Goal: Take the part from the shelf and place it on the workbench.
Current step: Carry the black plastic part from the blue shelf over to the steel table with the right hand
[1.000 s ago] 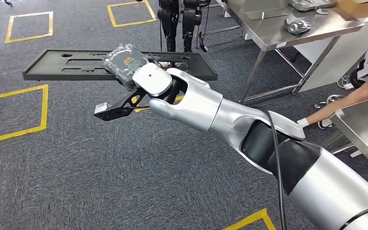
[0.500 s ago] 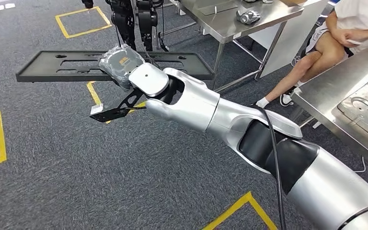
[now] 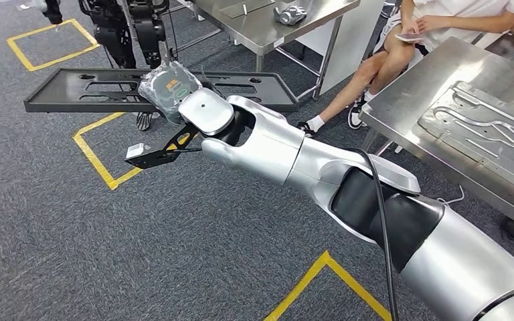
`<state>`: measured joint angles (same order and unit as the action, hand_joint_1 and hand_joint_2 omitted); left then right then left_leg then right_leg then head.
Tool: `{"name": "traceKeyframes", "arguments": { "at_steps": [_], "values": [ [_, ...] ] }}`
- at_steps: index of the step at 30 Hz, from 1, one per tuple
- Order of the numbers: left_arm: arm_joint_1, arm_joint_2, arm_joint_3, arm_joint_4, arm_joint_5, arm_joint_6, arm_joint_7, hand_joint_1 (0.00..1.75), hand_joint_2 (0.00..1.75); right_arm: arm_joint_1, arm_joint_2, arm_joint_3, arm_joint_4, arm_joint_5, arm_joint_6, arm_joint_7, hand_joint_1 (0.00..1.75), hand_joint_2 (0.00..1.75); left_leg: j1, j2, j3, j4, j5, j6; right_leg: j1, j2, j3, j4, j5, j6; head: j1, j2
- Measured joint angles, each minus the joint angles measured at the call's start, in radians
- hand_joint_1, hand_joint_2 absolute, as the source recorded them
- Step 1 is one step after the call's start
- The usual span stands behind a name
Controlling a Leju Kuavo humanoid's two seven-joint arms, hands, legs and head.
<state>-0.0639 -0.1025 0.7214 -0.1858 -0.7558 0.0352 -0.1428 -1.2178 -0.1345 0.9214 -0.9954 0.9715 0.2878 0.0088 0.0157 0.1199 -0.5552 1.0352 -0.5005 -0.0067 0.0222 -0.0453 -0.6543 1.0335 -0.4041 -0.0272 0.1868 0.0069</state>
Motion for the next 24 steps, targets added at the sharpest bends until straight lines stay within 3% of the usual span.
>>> {"name": "traceKeyframes", "arguments": {
  "at_steps": [2,4,5,7,13,15,16,17,18,19,20,21,22,23,24],
  "values": [
    [-0.002,0.0,0.0,0.0,-0.005,-0.001,-0.004,0.0,1.75,-0.004,0.006,0.0,0.004,0.002,0.0,0.0,1.75,1.75,0.001,-0.04,-0.017,0.057,-0.03,-0.006,-0.009,0.024,0.019,-0.017,0.002,-0.01,0.0,0.0],
    [-0.001,0.0,0.0,0.0,-0.01,-0.002,-0.006,0.0,1.75,-0.008,0.016,0.0,0.009,0.004,-0.001,-0.001,1.75,1.75,0.003,-0.098,-0.076,0.173,-0.081,-0.008,-0.015,0.049,0.03,-0.023,0.001,-0.019,0.0,0.0],
    [0.0,0.0,0.0,0.0,-0.012,-0.002,-0.006,0.0,1.75,-0.009,0.021,0.0,0.01,0.004,-0.001,-0.002,1.75,1.75,0.004,-0.109,-0.103,0.22,-0.102,-0.009,-0.015,0.06,0.031,-0.022,0.0,-0.021,0.0,0.0],
    [0.001,0.001,0.0,0.0,-0.014,-0.002,-0.007,0.0,1.75,-0.008,0.024,0.0,0.012,0.004,-0.001,-0.003,1.75,1.75,0.004,-0.115,-0.128,0.261,-0.117,-0.01,-0.015,0.07,0.032,-0.021,-0.001,-0.023,0.0,0.0],
    [0.001,0.001,0.0,0.0,-0.015,-0.002,-0.007,0.0,1.75,-0.007,0.025,0.0,0.012,0.004,-0.001,-0.004,1.75,1.75,0.004,-0.115,-0.139,0.276,-0.119,-0.011,-0.015,0.075,0.032,-0.021,-0.001,-0.023,0.0,0.0],
    [0.002,0.002,0.001,0.0,-0.018,-0.002,-0.007,0.0,1.75,-0.005,0.027,0.0,0.014,0.004,-0.001,-0.005,1.75,1.75,0.004,-0.115,-0.154,0.281,-0.1,-0.013,-0.016,0.093,0.031,-0.017,-0.003,-0.021,-0.001,0.0],
    [0.003,0.003,0.003,0.0,-0.02,-0.002,-0.007,0.0,1.75,-0.004,0.028,0.0,0.016,0.005,-0.001,-0.005,1.75,1.75,0.007,-0.121,-0.142,0.234,-0.058,-0.016,-0.019,0.108,0.031,-0.009,-0.008,-0.018,-0.001,0.0],
    [0.004,0.003,0.004,0.0,-0.022,-0.002,-0.007,0.0,1.75,-0.004,0.029,0.0,0.019,0.006,-0.001,-0.005,1.75,1.75,0.012,-0.144,-0.122,0.168,-0.018,-0.019,-0.022,0.13,0.025,0.006,-0.017,-0.01,-0.001,0.0],
    [0.003,0.003,0.005,0.0,-0.025,-0.002,-0.006,0.0,1.75,-0.005,0.029,0.0,0.022,0.007,-0.001,-0.005,1.75,1.75,0.016,-0.157,-0.098,0.104,0.014,-0.017,-0.026,0.156,0.018,0.017,-0.022,0.002,-0.001,0.0],
    [0.003,0.003,0.006,0.0,-0.029,-0.002,-0.006,0.0,1.75,-0.007,0.028,0.0,0.026,0.009,-0.002,-0.005,1.75,1.75,0.018,-0.161,-0.072,0.041,0.044,-0.01,-0.027,0.146,-0.003,0.055,-0.043,0.017,-0.001,0.0],
    [0.004,0.002,0.007,0.0,-0.031,-0.003,-0.006,0.0,1.75,-0.008,0.028,0.0,0.029,0.011,-0.001,-0.005,1.75,1.75,0.017,-0.156,-0.062,0.022,0.042,0.001,-0.028,0.124,-0.033,0.106,-0.068,0.029,-0.001,0.0],
    [0.005,0.002,0.007,0.0,-0.033,-0.003,-0.006,0.0,1.75,-0.008,0.027,0.0,0.031,0.012,-0.001,-0.006,1.75,1.75,0.014,-0.13,-0.059,0.021,0.042,0.012,-0.029,0.094,-0.069,0.168,-0.095,0.037,-0.001,0.0],
    [0.006,0.002,0.008,0.0,-0.033,-0.003,-0.006,0.0,1.75,-0.007,0.026,0.0,0.032,0.013,-0.001,-0.006,1.75,1.75,0.012,-0.11,-0.056,0.018,0.041,0.019,-0.028,0.054,-0.108,0.242,-0.125,0.041,-0.001,0.0],
    [0.006,0.002,0.008,0.0,-0.033,-0.003,-0.006,0.0,1.75,-0.005,0.026,0.0,0.033,0.013,-0.001,-0.006,1.75,1.75,0.01,-0.096,-0.054,0.018,0.038,0.021,-0.029,0.05,-0.134,0.285,-0.133,0.041,-0.001,0.0],
    [0.005,0.002,0.009,0.0,-0.033,-0.003,-0.006,0.0,1.75,-0.003,0.026,0.0,0.033,0.013,-0.001,-0.006,1.75,1.75,0.008,-0.084,-0.052,0.018,0.035,0.022,-0.029,0.047,-0.143,0.296,-0.124,0.04,-0.001,0.0]
  ]
}}
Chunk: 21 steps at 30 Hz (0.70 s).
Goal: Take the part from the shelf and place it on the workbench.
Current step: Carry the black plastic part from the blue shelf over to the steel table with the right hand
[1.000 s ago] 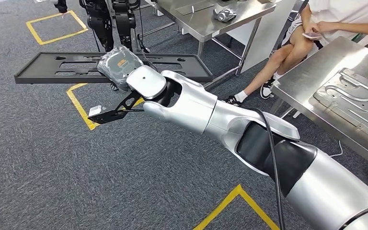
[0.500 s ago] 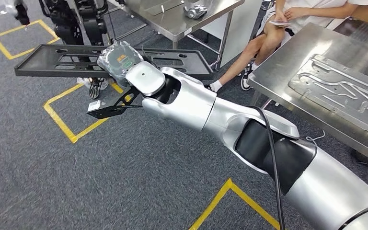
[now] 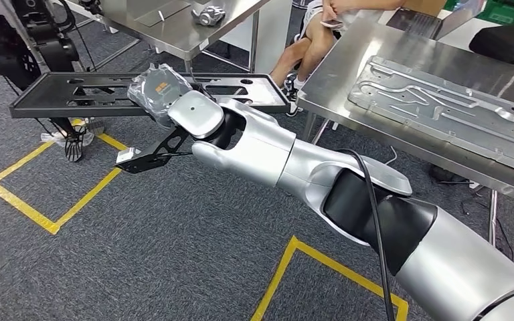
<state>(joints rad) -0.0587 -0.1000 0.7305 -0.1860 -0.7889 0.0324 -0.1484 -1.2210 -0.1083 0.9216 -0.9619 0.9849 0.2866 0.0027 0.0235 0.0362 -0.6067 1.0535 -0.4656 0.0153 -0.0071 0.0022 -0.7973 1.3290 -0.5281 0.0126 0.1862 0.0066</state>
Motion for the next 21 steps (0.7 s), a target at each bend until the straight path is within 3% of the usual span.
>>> {"name": "traceKeyframes", "arguments": {
  "at_steps": [1,2,4,6,8,9,11,13,14,15,16,17,19,21],
  "values": [
    [-0.001,0.0,0.001,0.0,0.0,0.0,0.0,0.0,1.75,0.001,0.0,0.0,0.001,0.0,0.0,0.0,1.75,1.75,-0.002,0.012,0.004,0.0,-0.004,0.0,0.002,-0.003,0.012,-0.03,0.027,-0.004,0.0,0.0],
    [-0.001,0.0,0.003,0.0,0.0,0.0,0.0,0.0,1.75,0.0,0.0,0.0,0.001,0.0,0.0,0.0,1.75,1.75,-0.004,0.023,0.01,0.0,-0.008,0.0,0.006,-0.012,0.044,-0.094,0.066,-0.012,0.0,0.0],
    [-0.001,-0.003,0.006,0.0,0.0,0.0,0.0,0.0,1.75,-0.005,0.0,0.0,0.002,0.0,0.0,0.0,1.75,1.75,-0.009,0.044,0.023,-0.004,-0.016,-0.003,0.025,-0.059,0.11,-0.223,0.114,-0.037,0.001,0.0],
    [-0.001,-0.006,0.009,0.0,0.0,0.0,0.0,0.0,1.75,-0.01,0.002,0.0,0.002,0.0,0.0,0.0,1.75,1.75,-0.011,0.069,0.031,-0.011,-0.021,-0.009,0.041,-0.083,0.134,-0.274,0.118,-0.055,0.001,0.0],
    [-0.003,-0.007,0.011,0.0,0.0,0.0,-0.001,0.0,1.75,-0.012,0.002,0.0,0.002,0.001,0.0,0.0,1.75,1.75,-0.014,0.093,0.041,-0.019,-0.025,-0.017,0.04,-0.059,0.141,-0.29,0.122,-0.062,0.001,0.0],
    [-0.004,-0.007,0.012,-0.001,0.0,0.0,-0.002,0.0,1.75,-0.013,0.001,0.0,0.002,0.001,0.0,0.0,1.75,1.75,-0.014,0.087,0.045,-0.017,-0.032,-0.021,0.036,-0.046,0.149,-0.301,0.125,-0.063,0.002,0.0],
    [-0.007,-0.006,0.013,-0.002,-0.001,-0.001,-0.005,0.0,1.75,-0.016,0.004,0.0,0.002,0.002,0.0,0.0,1.75,1.75,-0.012,0.033,0.024,0.041,-0.067,-0.028,0.025,-0.023,0.167,-0.321,0.132,-0.067,0.002,0.0],
    [-0.005,-0.006,0.013,-0.002,-0.002,-0.001,-0.006,0.0,1.75,-0.017,0.011,0.0,0.004,0.004,0.0,0.0,1.75,1.75,-0.009,-0.02,-0.041,0.169,-0.119,-0.033,0.021,0.003,0.172,-0.323,0.131,-0.07,0.001,0.0],
    [-0.003,-0.005,0.014,-0.002,-0.003,-0.002,-0.006,0.0,1.75,-0.014,0.015,0.0,0.004,0.004,0.0,-0.001,1.75,1.75,-0.008,-0.028,-0.075,0.224,-0.133,-0.036,0.02,0.019,0.172,-0.322,0.129,-0.071,0.002,0.0],
    [-0.001,-0.005,0.014,-0.002,-0.004,-0.002,-0.006,0.0,1.75,-0.011,0.018,0.0,0.005,0.004,0.0,-0.002,1.75,1.75,-0.007,-0.03,-0.096,0.249,-0.127,-0.039,0.019,0.036,0.172,-0.319,0.127,-0.07,0.002,0.0],
    [-0.001,-0.004,0.014,-0.003,-0.004,-0.002,-0.006,0.0,1.75,-0.009,0.019,0.0,0.005,0.004,0.0,-0.002,1.75,1.75,-0.005,-0.032,-0.1,0.235,-0.101,-0.041,0.017,0.053,0.173,-0.314,0.124,-0.067,0.002,0.0],
    [-0.001,-0.004,0.014,-0.003,-0.005,-0.002,-0.006,0.0,1.75,-0.008,0.02,0.0,0.006,0.005,0.0,-0.002,1.75,1.75,-0.002,-0.037,-0.085,0.186,-0.059,-0.045,0.014,0.068,0.172,-0.306,0.118,-0.062,0.002,0.0],
    [0.0,-0.003,0.015,-0.003,-0.005,-0.002,-0.007,0.0,1.75,-0.01,0.022,0.0,0.007,0.006,0.0,-0.002,1.75,1.75,0.007,-0.081,-0.036,0.064,0.002,-0.051,0.009,0.096,0.166,-0.282,0.104,-0.049,0.002,0.0],
    [-0.001,-0.003,0.015,-0.003,-0.006,-0.003,-0.007,0.0,1.75,-0.012,0.026,0.0,0.008,0.007,0.0,-0.002,1.75,1.75,0.01,-0.117,-0.012,0.013,0.006,-0.046,0.005,0.121,0.151,-0.266,0.098,-0.036,0.001,0.0]
  ]
}}
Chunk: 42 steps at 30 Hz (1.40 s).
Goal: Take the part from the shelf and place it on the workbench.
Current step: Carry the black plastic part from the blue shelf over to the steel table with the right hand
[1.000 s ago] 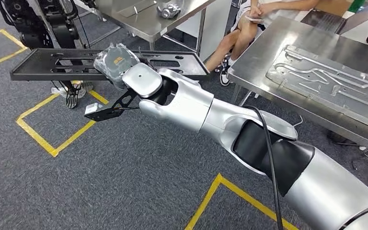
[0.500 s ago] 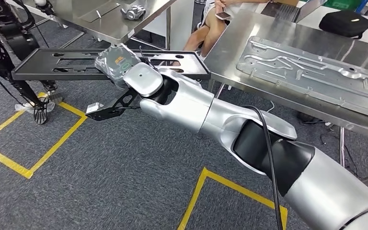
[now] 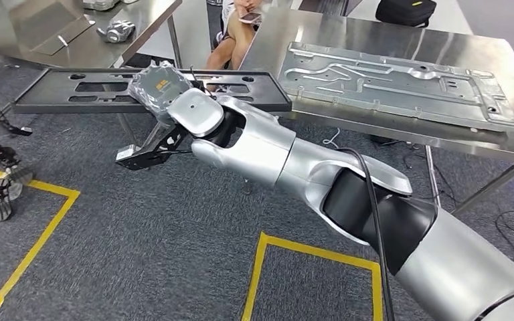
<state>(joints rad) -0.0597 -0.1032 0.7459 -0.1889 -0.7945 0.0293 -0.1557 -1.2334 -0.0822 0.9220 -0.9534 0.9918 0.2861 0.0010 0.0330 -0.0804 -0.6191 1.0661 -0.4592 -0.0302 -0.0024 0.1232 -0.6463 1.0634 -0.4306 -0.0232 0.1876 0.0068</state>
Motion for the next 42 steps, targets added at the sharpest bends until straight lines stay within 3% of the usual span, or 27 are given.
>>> {"name": "traceKeyframes", "arguments": {
  "at_steps": [2,3,5,6,7,9,10,11,13,15,16,18,20,22,24,25,27,29,31,32,33,35,37,39,40,41,42],
  "values": [
    [-0.003,0.0,0.001,0.0,-0.002,0.0,0.0,0.0,1.75,-0.001,0.002,0.0,0.002,0.001,0.0,0.0,1.75,1.75,-0.002,0.013,0.002,-0.005,-0.003,0.015,-0.003,0.023,-0.009,0.0,0.003,0.012,-0.001,0.0],
    [-0.004,-0.001,0.001,0.0,-0.002,-0.001,0.0,0.0,1.75,-0.002,0.0,0.0,0.003,0.001,0.0,0.0,1.75,1.75,-0.001,0.025,0.005,-0.009,-0.002,0.021,-0.002,0.015,-0.012,0.004,0.001,0.017,0.0,0.0],
    [-0.003,-0.001,0.002,-0.001,-0.005,-0.001,0.0,0.0,1.75,-0.006,-0.002,0.0,0.004,0.002,0.0,0.001,1.75,1.75,0.001,0.051,0.012,-0.017,0.0,0.035,0.002,-0.044,-0.04,0.057,-0.028,0.027,0.0,0.0],
    [-0.002,-0.001,0.002,-0.001,-0.008,-0.001,0.0,0.0,1.75,-0.008,-0.003,0.0,0.005,0.002,0.001,0.001,1.75,1.75,-0.001,0.064,0.014,-0.018,-0.001,0.04,0.002,-0.082,-0.068,0.111,-0.054,0.031,0.001,0.0],
    [0.0,-0.001,0.003,-0.001,-0.01,-0.001,0.0,0.0,1.75,-0.008,-0.003,0.0,0.005,0.003,0.001,0.001,1.75,1.75,-0.003,0.077,0.015,-0.018,-0.004,0.044,0.0,-0.105,-0.102,0.174,-0.08,0.035,0.001,0.0],
    [0.001,0.0,0.005,-0.001,-0.014,-0.001,0.001,0.0,1.75,-0.005,-0.003,0.0,0.006,0.003,0.002,0.001,1.75,1.75,-0.006,0.103,0.019,-0.018,-0.009,0.046,-0.004,-0.119,-0.152,0.258,-0.096,0.038,0.0,0.0],
    [0.001,0.0,0.006,-0.001,-0.014,-0.001,0.001,0.0,1.75,-0.004,-0.003,0.0,0.007,0.003,0.002,0.001,1.75,1.75,-0.007,0.116,0.022,-0.018,-0.013,0.046,-0.004,-0.122,-0.153,0.252,-0.078,0.037,0.001,0.0],
    [0.0,0.0,0.006,-0.001,-0.015,-0.001,0.001,0.0,1.75,-0.004,-0.003,0.0,0.007,0.003,0.002,0.001,1.75,1.75,-0.008,0.128,0.028,-0.018,-0.017,0.045,-0.003,-0.127,-0.133,0.208,-0.045,0.032,0.001,0.0],
    [0.0,-0.003,0.006,-0.001,-0.016,-0.002,0.001,0.0,1.75,-0.009,-0.004,0.0,0.007,0.003,0.003,0.001,1.75,1.75,-0.013,0.151,0.042,-0.02,-0.027,0.042,0.012,-0.168,-0.065,0.074,0.016,0.01,0.001,0.0],
    [0.0,-0.006,0.007,-0.001,-0.02,-0.002,0.0,0.0,1.75,-0.016,-0.002,0.0,0.007,0.003,0.004,0.001,1.75,1.75,-0.016,0.173,0.053,-0.027,-0.033,0.036,0.03,-0.205,-0.025,-0.005,0.033,-0.011,0.001,0.0],
    [-0.001,-0.008,0.007,-0.001,-0.022,-0.002,0.0,0.0,1.75,-0.018,-0.002,0.0,0.008,0.003,0.004,0.0,1.75,1.75,-0.018,0.186,0.057,-0.031,-0.035,0.032,0.034,-0.206,-0.022,-0.012,0.028,-0.016,0.001,0.0],
    [-0.004,-0.007,0.007,-0.001,-0.027,-0.002,0.001,0.0,1.75,-0.018,-0.004,0.0,0.008,0.003,0.004,0.0,1.75,1.75,-0.019,0.204,0.07,-0.036,-0.042,0.024,0.031,-0.178,-0.013,-0.029,0.032,-0.02,0.001,0.0],
    [-0.007,-0.005,0.008,-0.002,-0.032,-0.002,0.002,0.0,1.75,-0.019,-0.004,-0.001,0.009,0.004,0.003,0.0,1.75,1.75,-0.017,0.164,0.06,0.005,-0.071,0.019,0.02,-0.154,0.004,-0.05,0.037,-0.026,0.001,0.0],
    [-0.005,-0.003,0.008,-0.002,-0.037,-0.002,0.004,0.0,1.75,-0.018,0.001,0.0,0.01,0.004,0.003,-0.002,1.75,1.75,-0.013,0.106,0.002,0.121,-0.122,0.014,0.013,-0.128,0.014,-0.057,0.039,-0.032,0.001,0.0],
    [-0.002,-0.001,0.01,-0.002,-0.041,-0.002,0.005,0.0,1.75,-0.011,0.006,0.0,0.01,0.004,0.004,-0.004,1.75,1.75,-0.01,0.088,-0.066,0.228,-0.146,0.005,0.011,-0.097,0.017,-0.055,0.036,-0.034,0.0,0.0],
    [-0.001,0.0,0.013,-0.002,-0.043,-0.002,0.005,0.0,1.75,-0.008,0.006,0.0,0.01,0.004,0.004,-0.006,1.75,1.75,-0.009,0.086,-0.082,0.237,-0.129,0.001,0.009,-0.081,0.018,-0.052,0.033,-0.032,0.0,0.0],
    [0.0,0.002,0.019,-0.002,-0.047,-0.002,0.006,0.0,1.75,-0.005,0.007,0.0,0.011,0.004,0.004,-0.007,1.75,1.75,-0.004,0.077,-0.063,0.147,-0.048,-0.006,0.003,-0.05,0.018,-0.038,0.023,-0.023,0.0,0.0],
    [0.001,0.004,0.023,-0.002,-0.049,-0.002,0.006,0.0,1.75,-0.006,0.008,0.0,0.012,0.004,0.004,-0.006,1.75,1.75,0.004,0.037,-0.021,0.033,0.003,-0.008,0.0,-0.024,0.009,-0.015,0.01,-0.009,0.001,0.0],
    [-0.001,0.004,0.024,-0.002,-0.05,-0.003,0.006,0.0,1.75,-0.005,0.008,0.0,0.013,0.004,0.004,-0.007,1.75,1.75,0.005,0.015,-0.002,-0.007,0.002,0.0,-0.003,-0.001,-0.003,-0.003,0.006,0.006,0.0,0.0],
    [-0.002,0.004,0.024,-0.002,-0.05,-0.003,0.006,0.0,1.75,-0.005,0.007,0.0,0.014,0.004,0.004,-0.007,1.75,1.75,0.004,0.023,0.001,-0.011,0.001,0.007,-0.004,0.011,-0.007,-0.003,0.007,0.012,0.001,0.0],
    [-0.004,0.004,0.024,-0.002,-0.051,-0.003,0.006,0.0,1.75,-0.004,0.006,0.0,0.014,0.004,0.004,-0.007,1.75,1.75,0.004,0.034,0.003,-0.014,0.003,0.013,-0.005,0.01,-0.009,-0.003,0.007,0.017,0.0,0.0],
    [-0.005,0.003,0.025,-0.002,-0.051,-0.003,0.006,0.0,1.75,-0.006,0.001,0.0,0.016,0.004,0.004,-0.007,1.75,1.75,0.006,0.057,0.01,-0.022,0.006,0.027,-0.002,-0.038,-0.024,0.028,-0.012,0.028,0.001,0.0],
    [-0.003,0.003,0.025,-0.002,-0.051,-0.003,0.006,0.0,1.75,-0.008,-0.001,0.0,0.017,0.004,0.004,-0.007,1.75,1.75,0.006,0.081,0.014,-0.026,0.005,0.036,-0.002,-0.102,-0.078,0.133,-0.064,0.038,0.001,0.0],
    [-0.002,0.004,0.025,-0.002,-0.051,-0.003,0.006,0.0,1.75,-0.005,-0.001,0.0,0.017,0.004,0.004,-0.007,1.75,1.75,0.005,0.106,0.016,-0.026,0.0,0.039,-0.01,-0.119,-0.141,0.245,-0.101,0.044,0.001,0.0],
    [-0.002,0.004,0.025,-0.002,-0.051,-0.003,0.006,0.0,1.75,-0.003,-0.001,0.0,0.017,0.004,0.005,-0.007,1.75,1.75,0.006,0.118,0.018,-0.026,-0.003,0.039,-0.013,-0.121,-0.154,0.264,-0.095,0.046,0.001,0.0],
    [-0.002,0.004,0.025,-0.002,-0.052,-0.004,0.006,0.0,1.75,-0.002,-0.001,0.0,0.017,0.004,0.005,-0.007,1.75,1.75,0.006,0.129,0.021,-0.026,-0.006,0.037,-0.014,-0.125,-0.146,0.242,-0.072,0.045,0.001,0.0],
    [-0.003,0.004,0.025,-0.002,-0.053,-0.004,0.006,0.0,1.75,-0.002,-0.001,0.0,0.018,0.004,0.005,-0.007,1.75,1.75,0.005,0.14,0.027,-0.026,-0.01,0.035,-0.014,-0.133,-0.119,0.186,-0.035,0.043,0.001,0.0]
  ]
}}
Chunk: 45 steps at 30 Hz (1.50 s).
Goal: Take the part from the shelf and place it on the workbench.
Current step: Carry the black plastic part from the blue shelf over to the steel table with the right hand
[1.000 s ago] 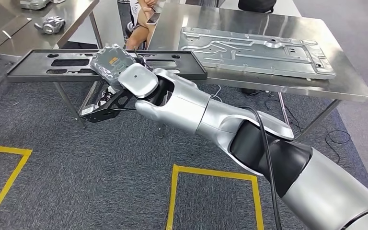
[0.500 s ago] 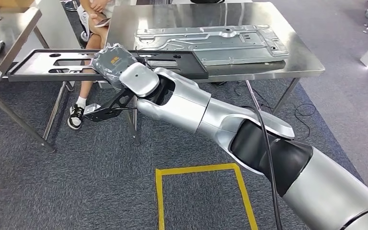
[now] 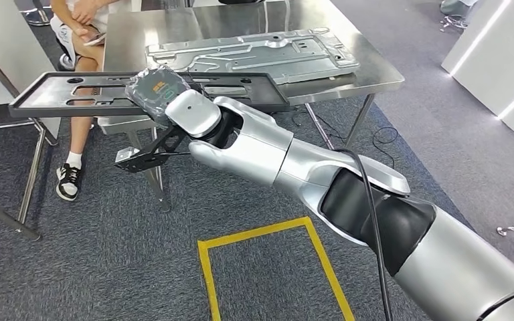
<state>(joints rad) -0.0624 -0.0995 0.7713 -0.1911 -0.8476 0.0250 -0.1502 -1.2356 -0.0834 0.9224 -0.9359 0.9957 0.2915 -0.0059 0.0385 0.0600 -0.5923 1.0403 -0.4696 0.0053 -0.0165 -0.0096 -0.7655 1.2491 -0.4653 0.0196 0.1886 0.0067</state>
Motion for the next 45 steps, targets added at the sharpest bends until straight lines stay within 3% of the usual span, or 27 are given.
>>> {"name": "traceKeyframes", "arguments": {
  "at_steps": [2,3,4,6,7,9,10,12,13,14,15,17,19,32,37,39,41,42,43,45],
  "values": [
    [0.0,-0.001,0.0,0.0,-0.002,-0.002,-0.002,0.0,1.75,-0.004,0.0,0.0,0.0,0.0,0.0,0.0,1.75,1.75,-0.003,0.021,0.013,-0.001,-0.01,-0.007,0.01,-0.035,0.067,-0.136,0.056,-0.01,0.0,0.0],
    [0.0,-0.001,0.0,0.0,-0.003,-0.003,-0.002,0.0,1.75,-0.007,0.0,0.0,0.0,0.0,0.001,0.0,1.75,1.75,-0.005,0.032,0.018,-0.003,-0.014,-0.011,0.017,-0.049,0.088,-0.177,0.066,-0.017,0.0,0.0],
    [-0.001,-0.001,0.0,0.0,-0.004,-0.004,-0.002,0.0,1.75,-0.009,0.001,0.0,0.0,0.0,0.001,0.0,1.75,1.75,-0.007,0.042,0.022,-0.006,-0.017,-0.017,0.023,-0.053,0.096,-0.195,0.064,-0.023,0.0,0.0],
    [-0.003,-0.001,0.001,0.0,-0.01,-0.004,-0.001,0.0,1.75,-0.011,0.0,0.0,0.0,0.001,0.0,0.0,1.75,1.75,-0.01,0.058,0.033,-0.013,-0.023,-0.029,0.026,-0.036,0.101,-0.202,0.061,-0.035,-0.001,0.0],
    [-0.004,0.0,0.001,0.0,-0.012,-0.004,0.001,0.0,1.75,-0.011,-0.001,0.0,0.0,0.003,-0.001,0.001,1.75,1.75,-0.008,0.05,0.037,-0.01,-0.029,-0.033,0.023,-0.027,0.106,-0.209,0.061,-0.04,0.0,0.0],
    [-0.007,0.0,0.003,0.0,-0.017,-0.004,0.004,0.0,1.75,-0.011,-0.001,0.0,-0.003,0.011,-0.005,0.003,1.75,1.75,-0.005,0.002,0.017,0.042,-0.063,-0.037,0.016,-0.013,0.119,-0.222,0.062,-0.052,-0.001,0.0],
    [-0.007,0.001,0.004,0.0,-0.019,-0.004,0.006,0.0,1.75,-0.01,0.001,0.0,-0.005,0.015,-0.007,0.005,1.75,1.75,-0.005,-0.026,-0.012,0.098,-0.089,-0.036,0.016,-0.007,0.122,-0.225,0.061,-0.057,-0.001,0.0],
    [-0.005,0.002,0.008,0.0,-0.022,-0.004,0.009,0.0,1.75,-0.004,0.004,0.0,-0.009,0.02,-0.007,0.007,1.75,1.75,-0.008,-0.051,-0.086,0.227,-0.133,-0.036,0.021,0.006,0.128,-0.224,0.055,-0.066,-0.001,0.0],
    [-0.003,0.003,0.01,0.0,-0.023,-0.004,0.011,0.0,1.75,0.0,0.004,0.0,-0.009,0.022,-0.007,0.008,1.75,1.75,-0.009,-0.053,-0.111,0.26,-0.132,-0.036,0.023,0.013,0.132,-0.223,0.051,-0.069,-0.001,0.0],
    [-0.001,0.003,0.013,0.0,-0.024,-0.004,0.012,0.0,1.75,0.003,0.004,0.0,-0.01,0.023,-0.006,0.009,1.75,1.75,-0.01,-0.054,-0.119,0.257,-0.11,-0.034,0.026,0.02,0.136,-0.221,0.047,-0.07,-0.001,0.0],
    [0.0,0.003,0.016,0.0,-0.025,-0.004,0.012,0.0,1.75,0.005,0.004,0.0,-0.01,0.025,-0.006,0.01,1.75,1.75,-0.011,-0.054,-0.109,0.215,-0.069,-0.031,0.027,0.027,0.141,-0.217,0.042,-0.07,-0.001,0.0],
    [0.001,0.005,0.021,0.0,-0.027,-0.004,0.012,0.0,1.75,0.003,0.004,0.0,-0.012,0.028,-0.005,0.012,1.75,1.75,-0.014,-0.057,-0.062,0.087,0.007,-0.022,0.031,0.036,0.146,-0.206,0.029,-0.067,-0.001,0.0],
    [-0.001,0.007,0.023,0.0,-0.029,-0.004,0.012,0.0,1.75,0.001,0.004,0.0,-0.013,0.029,-0.005,0.012,1.75,1.75,-0.018,-0.06,-0.031,0.013,0.028,-0.014,0.033,0.042,0.143,-0.195,0.021,-0.061,-0.001,0.0],
    [-0.003,0.006,0.027,0.0,-0.037,-0.005,0.012,0.0,1.75,0.0,-0.002,0.0,-0.016,0.015,0.002,0.013,1.75,1.75,-0.022,-0.065,-0.026,-0.002,0.023,-0.009,0.033,0.039,0.144,-0.206,0.022,-0.06,-0.001,0.0],
    [-0.005,0.005,0.032,0.0,-0.047,-0.006,0.012,0.0,1.75,-0.001,-0.003,-0.003,-0.017,0.023,0.004,0.036,1.75,1.75,-0.017,-0.061,-0.011,-0.024,0.031,0.016,0.028,0.036,0.146,-0.206,0.017,-0.027,-0.001,0.0],
    [-0.006,0.004,0.034,0.0,-0.05,-0.007,0.011,0.0,1.75,-0.001,-0.004,-0.004,-0.018,0.034,-0.001,0.044,1.75,1.75,-0.01,-0.055,-0.001,-0.039,0.038,0.02,0.024,0.027,0.109,-0.127,-0.026,-0.019,-0.001,0.0],
    [-0.007,0.003,0.04,0.0,-0.053,-0.007,0.011,0.0,1.75,0.004,-0.005,-0.005,-0.018,0.044,-0.004,0.049,1.75,1.75,-0.006,-0.051,0.001,-0.04,0.038,0.02,0.011,0.023,0.042,-0.002,-0.077,-0.009,-0.001,0.0],
    [-0.007,0.003,0.043,0.0,-0.053,-0.007,0.011,0.0,1.75,0.009,-0.005,-0.005,-0.018,0.046,-0.004,0.049,1.75,1.75,-0.003,-0.05,0.001,-0.039,0.036,0.017,0.003,0.021,0.017,0.039,-0.084,-0.003,-0.001,0.0],
    [-0.007,0.002,0.046,0.0,-0.054,-0.007,0.012,0.0,1.75,0.013,-0.005,-0.005,-0.018,0.048,-0.004,0.048,1.75,1.75,0.001,-0.049,0.002,-0.037,0.033,0.013,-0.004,0.019,0.01,0.045,-0.072,0.003,0.0,0.0],
    [-0.007,0.002,0.049,0.0,-0.054,-0.007,0.012,0.0,1.75,0.016,-0.006,-0.005,-0.018,0.049,-0.004,0.047,1.75,1.75,0.012,-0.049,0.003,-0.027,0.023,-0.002,-0.02,0.011,0.052,-0.055,-0.004,0.017,0.0,0.0]
  ]
}}
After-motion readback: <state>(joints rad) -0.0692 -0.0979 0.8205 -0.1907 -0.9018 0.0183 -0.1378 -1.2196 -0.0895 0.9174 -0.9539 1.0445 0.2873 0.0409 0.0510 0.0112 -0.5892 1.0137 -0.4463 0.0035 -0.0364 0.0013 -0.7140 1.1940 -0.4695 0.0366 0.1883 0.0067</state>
